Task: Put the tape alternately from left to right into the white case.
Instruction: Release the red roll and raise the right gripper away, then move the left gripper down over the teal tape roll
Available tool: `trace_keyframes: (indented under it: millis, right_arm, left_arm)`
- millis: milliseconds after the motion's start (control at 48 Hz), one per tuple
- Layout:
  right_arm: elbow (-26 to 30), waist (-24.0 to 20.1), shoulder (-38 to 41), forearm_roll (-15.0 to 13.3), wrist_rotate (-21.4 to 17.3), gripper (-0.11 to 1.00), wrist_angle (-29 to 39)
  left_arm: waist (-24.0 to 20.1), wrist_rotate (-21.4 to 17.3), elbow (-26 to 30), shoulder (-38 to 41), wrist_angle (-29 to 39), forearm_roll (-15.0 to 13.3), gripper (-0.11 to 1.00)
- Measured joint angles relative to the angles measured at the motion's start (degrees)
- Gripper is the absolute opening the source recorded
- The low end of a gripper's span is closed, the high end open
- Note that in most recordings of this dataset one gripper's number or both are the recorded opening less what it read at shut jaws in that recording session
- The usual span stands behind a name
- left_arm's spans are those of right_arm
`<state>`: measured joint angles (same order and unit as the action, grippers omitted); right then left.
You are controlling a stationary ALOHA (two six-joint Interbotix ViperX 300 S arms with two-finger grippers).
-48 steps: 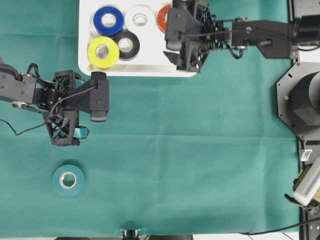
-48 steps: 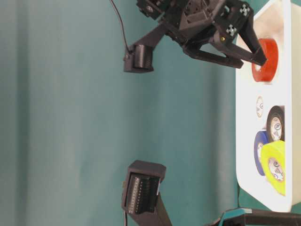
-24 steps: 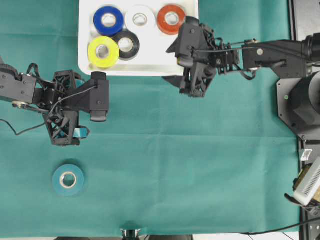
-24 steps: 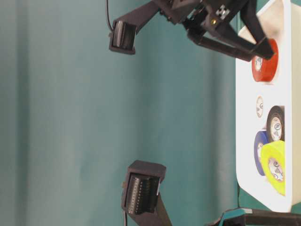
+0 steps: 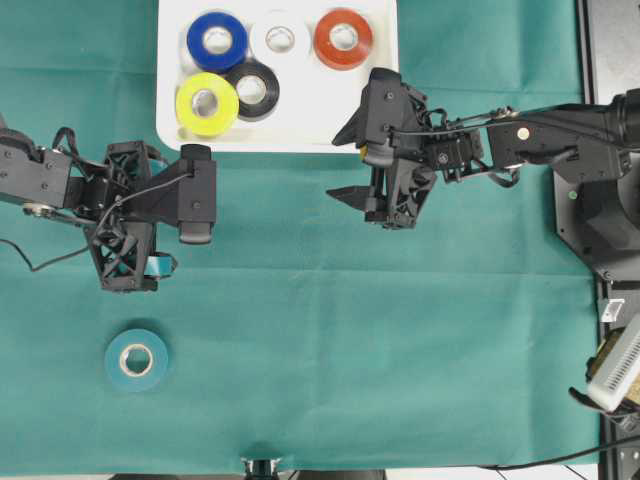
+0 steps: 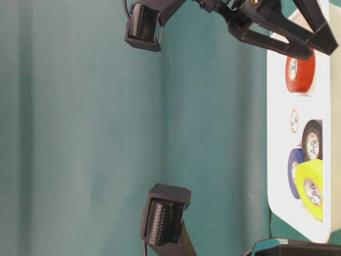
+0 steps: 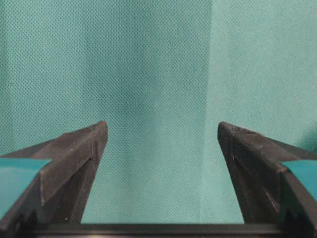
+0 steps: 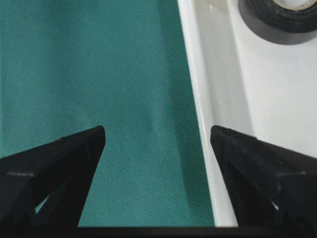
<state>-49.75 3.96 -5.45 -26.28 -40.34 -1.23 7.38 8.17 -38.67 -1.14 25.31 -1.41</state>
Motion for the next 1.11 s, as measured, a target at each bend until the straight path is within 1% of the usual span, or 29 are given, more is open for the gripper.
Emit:
trace_keyframes:
  millis: [125, 292, 417, 563, 792, 1105]
  right_arm:
    - [0.0, 0.0, 0.09, 0.0, 0.0, 0.73, 0.0]
    - [0.09, 0.0, 0.53, -0.09, 0.0, 0.73, 0.0]
    - [0.26, 0.0, 1.05, -0.09, 0.0, 0.73, 0.09]
    - [0.35, 0.0, 1.41, -0.18, 0.0, 0.73, 0.0]
    - [0.7, -0.09, 1.41, -0.26, 0.0, 0.73, 0.0]
    - [0.79, -0.26, 1.49, -0.26, 0.0, 0.73, 0.0]
  left_arm:
    - [0.0, 0.09, 0.0, 0.0, -0.09, 0.0, 1.0]
    - [1.05, 0.09, 0.0, 0.0, -0.09, -0.09, 1.0]
    - [2.81, 1.67, 0.0, 0.0, -0.09, 0.0, 1.0]
    - [5.62, 4.13, 0.09, 0.0, -0.09, 0.0, 1.0]
    - [11.07, 4.57, 0.0, 0.0, -0.09, 0.0, 1.0]
    - [16.08, 4.57, 0.0, 0.0, -0.09, -0.09, 1.0]
